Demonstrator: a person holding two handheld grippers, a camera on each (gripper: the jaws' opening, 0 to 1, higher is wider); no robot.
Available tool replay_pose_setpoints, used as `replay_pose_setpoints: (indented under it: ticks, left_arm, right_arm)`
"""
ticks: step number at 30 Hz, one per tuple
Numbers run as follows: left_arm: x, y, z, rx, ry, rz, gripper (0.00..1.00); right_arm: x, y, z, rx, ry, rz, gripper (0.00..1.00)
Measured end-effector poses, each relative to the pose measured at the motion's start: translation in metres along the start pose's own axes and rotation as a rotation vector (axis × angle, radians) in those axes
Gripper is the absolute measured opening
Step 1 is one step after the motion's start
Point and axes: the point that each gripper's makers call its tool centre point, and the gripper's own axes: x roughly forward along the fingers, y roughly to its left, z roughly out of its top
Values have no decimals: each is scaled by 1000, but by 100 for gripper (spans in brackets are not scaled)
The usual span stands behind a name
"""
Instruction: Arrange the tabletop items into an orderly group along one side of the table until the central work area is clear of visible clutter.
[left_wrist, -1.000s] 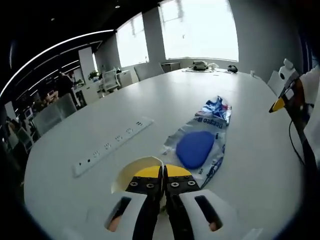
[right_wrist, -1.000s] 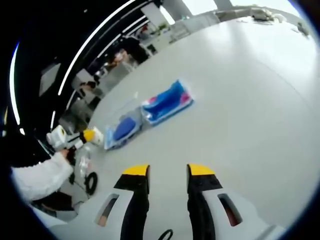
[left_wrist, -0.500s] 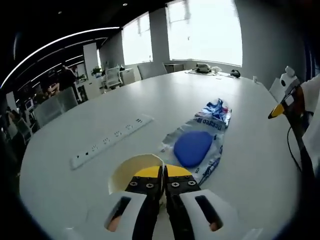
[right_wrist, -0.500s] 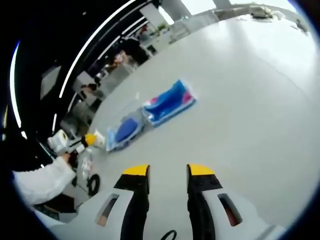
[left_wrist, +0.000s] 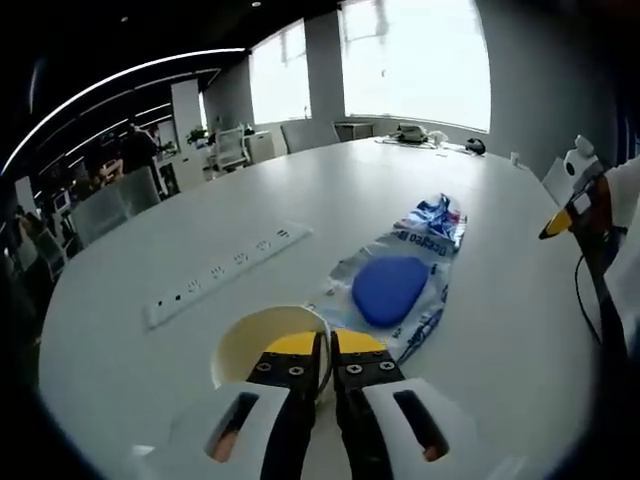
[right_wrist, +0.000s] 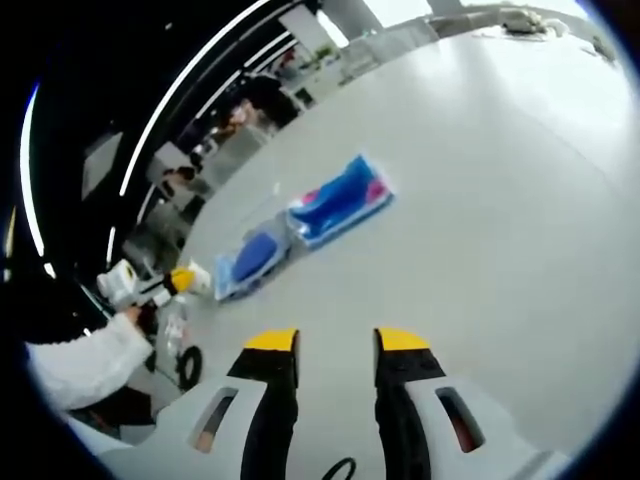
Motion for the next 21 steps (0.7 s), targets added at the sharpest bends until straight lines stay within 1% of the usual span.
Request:
replay_pose_setpoints:
  ticks: [5, 8, 10, 12, 14, 17, 18, 19, 21]
  left_arm:
    - [-2, 2, 1, -24, -6, 6, 9]
    - [-3, 3, 3, -32, -13, 9, 11]
    - [-5, 3, 6, -36, -22, 10, 12]
    - [-7, 4, 12, -57, -45, 13, 16]
    - [-10, 5, 19, -77, -74, 19, 26]
    - [-13, 8, 20, -73, -74, 36, 43]
    - [-15, 9, 22, -73, -84, 44, 49]
    - [-16, 10, 23, -79, -93, 49, 58]
    - [-19, 14, 26, -108, -102, 68, 72]
  right_arm:
    - [0, 2, -1, 0, 2, 2, 28]
    - [1, 3, -1, 2, 3, 6, 28]
    - [1, 4, -1, 4, 1, 9, 28]
    - [1, 4, -1, 3, 0, 10, 28]
    - [1, 4, -1, 1, 0, 10, 28]
    - [1, 5, -1, -2, 0, 12, 28]
    - [1, 5, -1, -5, -2, 14, 29]
    - [1, 5, 0, -6, -3, 15, 29]
    - [1, 7, 0, -11, -4, 19, 30]
